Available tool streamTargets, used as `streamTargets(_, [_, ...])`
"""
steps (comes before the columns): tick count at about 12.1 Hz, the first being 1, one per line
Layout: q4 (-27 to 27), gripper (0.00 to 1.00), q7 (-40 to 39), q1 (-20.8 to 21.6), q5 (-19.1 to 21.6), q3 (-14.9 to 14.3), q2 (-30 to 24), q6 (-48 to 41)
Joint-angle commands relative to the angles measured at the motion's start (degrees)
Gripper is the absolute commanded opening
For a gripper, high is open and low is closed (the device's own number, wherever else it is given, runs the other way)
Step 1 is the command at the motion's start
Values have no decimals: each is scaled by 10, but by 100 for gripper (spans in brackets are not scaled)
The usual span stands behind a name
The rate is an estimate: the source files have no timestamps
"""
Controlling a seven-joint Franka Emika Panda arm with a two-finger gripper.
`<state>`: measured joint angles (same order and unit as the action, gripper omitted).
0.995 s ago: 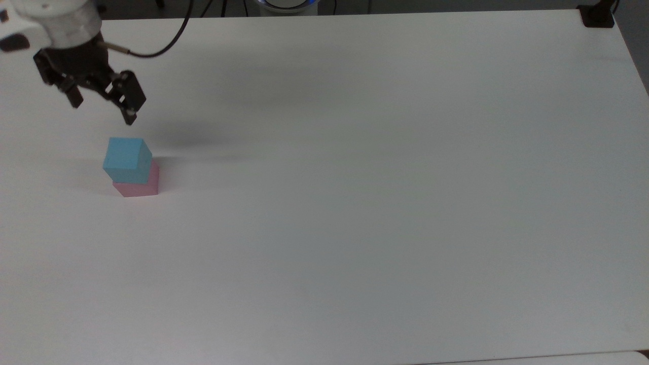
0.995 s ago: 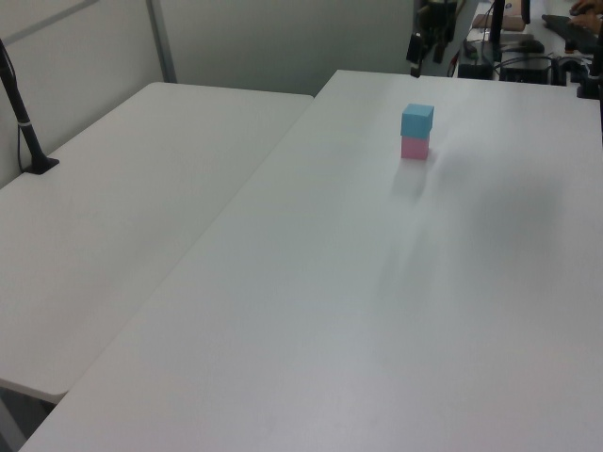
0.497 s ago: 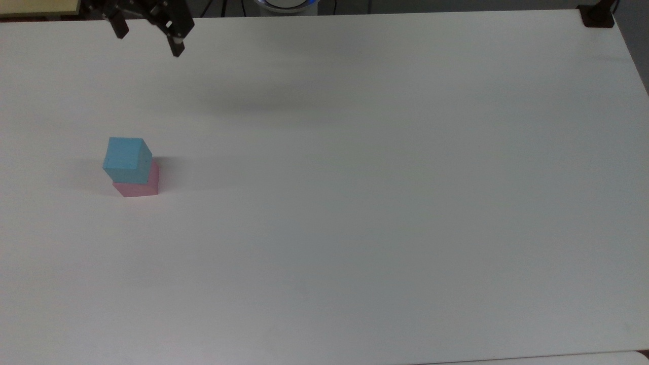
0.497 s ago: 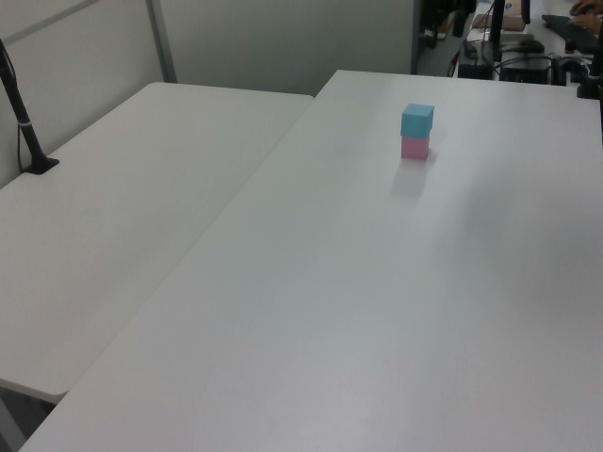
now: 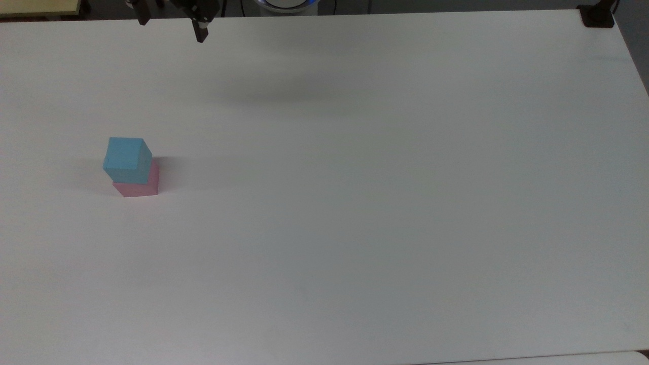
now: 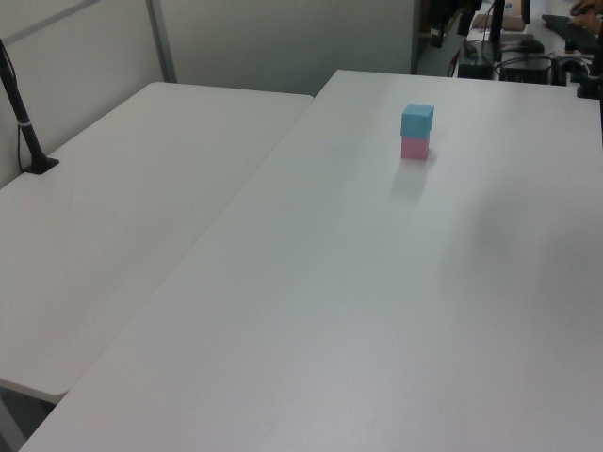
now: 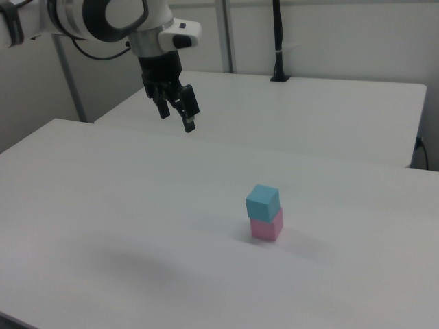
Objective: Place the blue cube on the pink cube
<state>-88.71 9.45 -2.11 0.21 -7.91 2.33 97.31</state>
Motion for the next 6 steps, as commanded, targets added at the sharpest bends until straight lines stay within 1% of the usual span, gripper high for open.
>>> streamTargets(1, [-23, 100, -67, 24, 2, -18, -19, 2])
streamTargets(2, [-22, 100, -95, 23, 1, -18, -19, 6])
streamTargets(3, [-21, 100, -99, 20, 1, -18, -19, 5])
streamTargets(4, [-20, 100, -106, 19, -11, -18, -20, 3])
streamTargets(5, [-20, 100, -130, 18, -18, -18, -20, 2])
streamTargets(6, [-17, 100, -137, 18, -17, -18, -20, 1])
